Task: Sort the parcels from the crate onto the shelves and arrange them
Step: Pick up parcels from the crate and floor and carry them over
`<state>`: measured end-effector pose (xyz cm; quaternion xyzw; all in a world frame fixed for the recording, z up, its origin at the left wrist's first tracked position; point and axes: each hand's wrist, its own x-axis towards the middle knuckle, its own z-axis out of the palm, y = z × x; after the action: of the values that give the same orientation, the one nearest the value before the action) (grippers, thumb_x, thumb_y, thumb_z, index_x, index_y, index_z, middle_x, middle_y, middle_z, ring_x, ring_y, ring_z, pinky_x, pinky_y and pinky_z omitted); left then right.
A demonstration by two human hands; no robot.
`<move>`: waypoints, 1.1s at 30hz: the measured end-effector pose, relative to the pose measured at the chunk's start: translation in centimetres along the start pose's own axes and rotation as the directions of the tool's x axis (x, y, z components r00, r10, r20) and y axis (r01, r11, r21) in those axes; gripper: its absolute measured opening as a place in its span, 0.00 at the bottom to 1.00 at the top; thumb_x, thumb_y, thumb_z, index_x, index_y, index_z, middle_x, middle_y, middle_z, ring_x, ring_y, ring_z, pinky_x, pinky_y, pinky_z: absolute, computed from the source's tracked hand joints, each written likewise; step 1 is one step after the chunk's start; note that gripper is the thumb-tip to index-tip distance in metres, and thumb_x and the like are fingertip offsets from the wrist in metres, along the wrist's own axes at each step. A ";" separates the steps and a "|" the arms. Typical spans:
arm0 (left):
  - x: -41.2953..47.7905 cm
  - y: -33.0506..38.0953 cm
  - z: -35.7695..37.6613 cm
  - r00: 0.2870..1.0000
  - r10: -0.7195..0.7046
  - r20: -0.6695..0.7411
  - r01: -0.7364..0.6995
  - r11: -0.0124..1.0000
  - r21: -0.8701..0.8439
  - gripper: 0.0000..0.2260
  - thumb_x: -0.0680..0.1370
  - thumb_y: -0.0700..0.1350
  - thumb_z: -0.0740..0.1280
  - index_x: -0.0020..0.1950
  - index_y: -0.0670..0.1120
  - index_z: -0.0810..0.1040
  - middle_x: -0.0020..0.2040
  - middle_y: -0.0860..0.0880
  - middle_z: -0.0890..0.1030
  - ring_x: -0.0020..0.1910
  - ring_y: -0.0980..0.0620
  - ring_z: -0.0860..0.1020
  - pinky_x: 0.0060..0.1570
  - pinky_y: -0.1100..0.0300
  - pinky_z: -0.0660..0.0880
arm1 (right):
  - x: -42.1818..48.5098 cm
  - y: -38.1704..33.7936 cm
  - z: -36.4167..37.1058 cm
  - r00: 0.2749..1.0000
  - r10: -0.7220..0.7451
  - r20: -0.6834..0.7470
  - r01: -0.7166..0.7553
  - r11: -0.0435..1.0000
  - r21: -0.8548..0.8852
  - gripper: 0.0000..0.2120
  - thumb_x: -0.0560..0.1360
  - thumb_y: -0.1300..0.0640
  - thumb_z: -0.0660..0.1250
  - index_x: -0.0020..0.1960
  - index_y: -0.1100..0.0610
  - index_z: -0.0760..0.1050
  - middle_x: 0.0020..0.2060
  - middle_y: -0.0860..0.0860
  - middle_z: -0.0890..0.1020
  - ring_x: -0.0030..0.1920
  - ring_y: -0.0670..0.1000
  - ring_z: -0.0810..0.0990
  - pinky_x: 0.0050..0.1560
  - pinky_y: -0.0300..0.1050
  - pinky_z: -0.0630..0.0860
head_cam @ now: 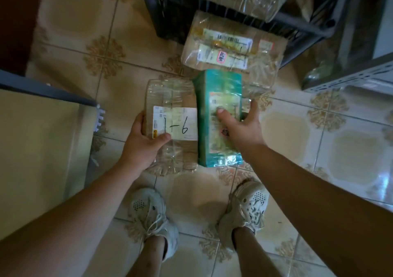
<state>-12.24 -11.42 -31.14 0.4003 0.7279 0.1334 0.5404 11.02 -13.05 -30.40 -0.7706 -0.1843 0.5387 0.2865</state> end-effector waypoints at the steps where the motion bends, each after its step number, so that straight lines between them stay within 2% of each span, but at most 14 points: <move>1: -0.6 1.1 -0.4 1.000 0.008 0.005 -0.008 1.000 0.002 0.32 0.73 0.41 0.74 0.73 0.54 0.65 0.50 0.60 0.81 0.42 0.64 0.82 0.34 0.69 0.77 | -0.7 -1.4 -0.3 1.000 0.001 0.005 -0.001 1.000 -0.010 0.40 0.69 0.45 0.78 0.74 0.51 0.61 0.51 0.46 0.83 0.47 0.48 0.85 0.48 0.50 0.83; 4: -2.8 4.4 -2.1 1.000 0.008 -0.010 -0.008 1.000 -0.019 0.31 0.73 0.41 0.74 0.72 0.54 0.66 0.47 0.61 0.81 0.40 0.64 0.81 0.32 0.67 0.77 | -3.0 -5.3 -1.6 0.999 -0.018 0.038 0.018 1.000 -0.011 0.14 0.71 0.52 0.77 0.53 0.52 0.78 0.45 0.49 0.86 0.39 0.45 0.86 0.41 0.44 0.83; 6: -4.4 6.6 -3.6 1.000 0.014 -0.020 -0.014 0.999 -0.033 0.30 0.73 0.41 0.74 0.71 0.55 0.67 0.48 0.59 0.81 0.44 0.61 0.82 0.38 0.63 0.78 | -4.7 -7.8 -2.8 0.996 -0.028 0.085 0.024 0.999 0.047 0.09 0.73 0.55 0.75 0.52 0.51 0.81 0.47 0.51 0.87 0.42 0.49 0.87 0.48 0.49 0.84; 9: -7.4 10.2 -5.9 0.999 0.016 -0.030 -0.018 0.996 -0.092 0.27 0.74 0.40 0.73 0.70 0.54 0.69 0.51 0.56 0.82 0.48 0.55 0.82 0.48 0.54 0.80 | -7.9 -11.3 -4.4 0.976 -0.087 0.199 0.058 0.988 0.146 0.20 0.74 0.59 0.74 0.63 0.47 0.75 0.54 0.51 0.85 0.50 0.54 0.86 0.56 0.57 0.81; 12: -11.3 14.6 -8.0 0.998 0.038 -0.046 -0.044 0.990 -0.133 0.26 0.75 0.41 0.72 0.70 0.54 0.68 0.51 0.55 0.82 0.44 0.57 0.83 0.37 0.60 0.80 | -12.2 -14.9 -6.0 0.946 -0.155 0.284 0.111 0.980 0.166 0.29 0.74 0.61 0.73 0.69 0.43 0.67 0.56 0.48 0.84 0.54 0.52 0.85 0.60 0.58 0.79; 14: -14.3 17.8 -9.6 0.997 0.066 -0.048 -0.072 0.986 -0.151 0.26 0.75 0.39 0.71 0.70 0.52 0.69 0.51 0.53 0.82 0.39 0.61 0.83 0.32 0.67 0.77 | -15.6 -17.7 -7.2 0.948 -0.156 0.279 0.117 0.982 0.151 0.39 0.70 0.53 0.78 0.75 0.45 0.62 0.61 0.49 0.82 0.58 0.53 0.82 0.64 0.59 0.76; 16: -17.6 21.1 -11.4 0.992 0.107 -0.063 -0.115 0.983 -0.142 0.24 0.75 0.38 0.71 0.70 0.49 0.69 0.50 0.53 0.82 0.36 0.65 0.81 0.30 0.71 0.75 | -18.9 -20.5 -8.3 0.952 -0.172 0.253 0.141 0.981 0.135 0.53 0.58 0.36 0.81 0.77 0.40 0.58 0.67 0.49 0.77 0.63 0.55 0.79 0.65 0.64 0.74; 17: -19.3 22.9 -12.3 0.988 0.137 -0.073 -0.146 0.980 -0.132 0.24 0.75 0.38 0.71 0.69 0.49 0.69 0.49 0.55 0.81 0.35 0.67 0.80 0.30 0.73 0.74 | -20.4 -22.0 -9.1 0.951 -0.193 0.242 0.165 0.978 0.131 0.55 0.55 0.32 0.80 0.76 0.38 0.59 0.68 0.49 0.77 0.64 0.56 0.79 0.64 0.65 0.75; 19: -22.6 26.0 -13.8 0.980 0.179 -0.092 -0.190 0.974 -0.123 0.26 0.75 0.39 0.72 0.71 0.48 0.67 0.48 0.58 0.80 0.36 0.68 0.80 0.33 0.72 0.76 | -23.7 -24.9 -10.7 0.937 -0.255 0.240 0.230 0.965 0.129 0.46 0.59 0.34 0.76 0.73 0.37 0.62 0.65 0.47 0.79 0.60 0.55 0.81 0.62 0.65 0.76; 22: -27.7 30.1 -15.6 0.965 0.230 -0.126 -0.246 0.960 -0.130 0.33 0.71 0.46 0.76 0.73 0.52 0.65 0.55 0.54 0.82 0.49 0.56 0.82 0.53 0.49 0.80 | -28.3 -29.1 -13.4 0.903 -0.351 0.247 0.320 0.934 0.158 0.35 0.67 0.42 0.73 0.71 0.38 0.64 0.61 0.47 0.80 0.56 0.53 0.83 0.59 0.63 0.78; 24: -31.2 33.0 -16.5 0.948 0.282 -0.150 -0.302 0.944 -0.132 0.38 0.68 0.53 0.78 0.74 0.56 0.63 0.60 0.53 0.80 0.56 0.50 0.80 0.58 0.42 0.77 | -31.6 -31.7 -15.4 0.884 -0.398 0.247 0.363 0.915 0.177 0.35 0.65 0.42 0.73 0.69 0.35 0.64 0.61 0.47 0.80 0.56 0.54 0.83 0.58 0.64 0.79; 27: -36.4 36.6 -17.4 0.910 0.375 -0.177 -0.398 0.910 -0.117 0.40 0.69 0.52 0.77 0.75 0.61 0.58 0.65 0.53 0.76 0.61 0.48 0.76 0.59 0.41 0.75 | -36.8 -34.7 -18.4 0.849 -0.485 0.211 0.456 0.873 0.170 0.34 0.64 0.40 0.73 0.68 0.33 0.64 0.64 0.47 0.79 0.59 0.56 0.81 0.60 0.64 0.78; 30: -41.2 39.5 -18.0 0.858 0.471 -0.205 -0.498 0.861 -0.106 0.42 0.67 0.55 0.77 0.74 0.65 0.56 0.63 0.55 0.77 0.58 0.50 0.78 0.57 0.43 0.76 | -42.0 -36.6 -21.4 0.804 -0.580 0.130 0.564 0.814 0.141 0.41 0.62 0.35 0.71 0.72 0.31 0.58 0.68 0.47 0.75 0.63 0.56 0.78 0.62 0.64 0.76; 33: -45.0 41.5 -18.5 0.808 0.560 -0.183 -0.586 0.795 -0.158 0.39 0.73 0.42 0.74 0.77 0.59 0.56 0.59 0.53 0.79 0.53 0.54 0.80 0.49 0.56 0.78 | -46.9 -37.3 -23.9 0.747 -0.663 0.046 0.651 0.744 0.150 0.37 0.72 0.44 0.74 0.74 0.33 0.58 0.63 0.46 0.78 0.56 0.51 0.83 0.55 0.57 0.81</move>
<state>-6.27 -13.04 32.46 0.5345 0.5871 0.3909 0.4657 17.74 -18.00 33.61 -0.6101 -0.4236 0.4497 0.4960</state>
